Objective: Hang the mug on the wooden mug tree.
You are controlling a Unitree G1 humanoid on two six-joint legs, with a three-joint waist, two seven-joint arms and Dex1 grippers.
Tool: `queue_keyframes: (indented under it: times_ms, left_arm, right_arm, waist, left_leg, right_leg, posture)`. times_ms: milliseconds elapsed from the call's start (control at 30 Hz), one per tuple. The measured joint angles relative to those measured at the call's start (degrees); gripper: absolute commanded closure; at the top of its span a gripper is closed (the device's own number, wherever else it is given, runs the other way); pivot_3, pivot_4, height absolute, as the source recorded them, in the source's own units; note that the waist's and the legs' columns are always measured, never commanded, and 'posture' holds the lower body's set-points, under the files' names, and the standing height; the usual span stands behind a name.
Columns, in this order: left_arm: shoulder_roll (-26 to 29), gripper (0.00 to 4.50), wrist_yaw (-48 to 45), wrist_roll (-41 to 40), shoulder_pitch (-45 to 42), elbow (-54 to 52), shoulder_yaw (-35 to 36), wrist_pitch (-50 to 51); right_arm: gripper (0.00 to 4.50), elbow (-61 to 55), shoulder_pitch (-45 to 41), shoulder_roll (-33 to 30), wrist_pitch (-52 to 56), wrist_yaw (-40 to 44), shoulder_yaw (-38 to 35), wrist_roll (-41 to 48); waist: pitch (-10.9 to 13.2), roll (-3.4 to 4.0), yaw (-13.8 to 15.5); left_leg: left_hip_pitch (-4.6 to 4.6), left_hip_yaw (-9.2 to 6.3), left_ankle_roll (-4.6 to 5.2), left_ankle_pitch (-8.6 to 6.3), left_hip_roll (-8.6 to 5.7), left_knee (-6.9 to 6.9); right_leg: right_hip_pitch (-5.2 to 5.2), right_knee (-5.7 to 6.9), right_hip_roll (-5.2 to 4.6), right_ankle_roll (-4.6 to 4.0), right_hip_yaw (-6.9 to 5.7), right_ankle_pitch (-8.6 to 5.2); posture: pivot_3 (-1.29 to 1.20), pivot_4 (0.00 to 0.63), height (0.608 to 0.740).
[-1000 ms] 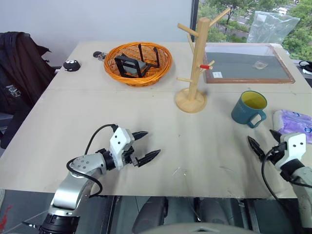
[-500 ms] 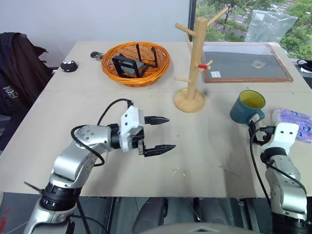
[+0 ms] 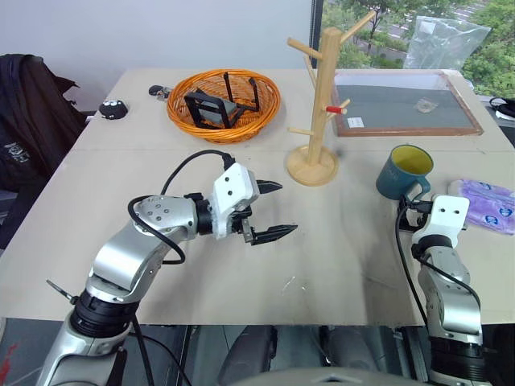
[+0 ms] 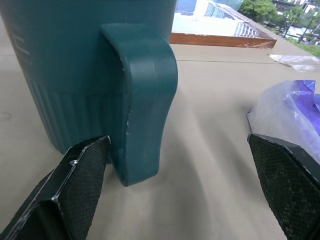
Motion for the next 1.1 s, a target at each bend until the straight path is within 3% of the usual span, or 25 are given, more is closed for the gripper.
queue_keyframes:
  times_ms: [967,1067,1100]
  left_arm:
    - [-1.63,0.00,2.51,1.67,3.86,-0.43,-0.03,-2.86]
    - [-1.60,0.00,2.52,1.72,4.54,-0.43,-0.01,-2.87]
    - [-1.60,0.00,2.57,1.72,4.57,-0.44,0.06,-2.87]
  right_arm:
    - [0.04,16.05,-10.17,-2.42,-7.86,-2.74,-2.52,-0.78]
    - [0.83,16.94,-10.34,-2.51,-8.81,-2.72,-2.50,-0.71]
    - [1.34,17.14,-10.34,-2.51,-8.86,-2.67,-2.48,-0.68]
  waist:
    - [0.00,0.00,-0.10]
    - [0.00,0.00,-0.10]
    - [0.00,0.00,-0.09]
  left_leg:
    - [0.01,0.11,0.00,0.00,0.00,0.00]
    - [0.01,0.09,0.00,0.00,0.00,0.00]
    - [0.01,0.10,0.00,0.00,0.00,0.00]
  right_leg:
    - [-0.02,0.03,0.01,0.00,0.09,0.00]
    - [-0.02,0.04,0.01,0.00,0.08,0.00]
    - [-0.02,0.04,0.01,0.00,0.08,0.00]
  posture:
    - [0.00,0.150,0.740]
    - [0.00,0.150,0.740]
    - [0.00,0.150,0.740]
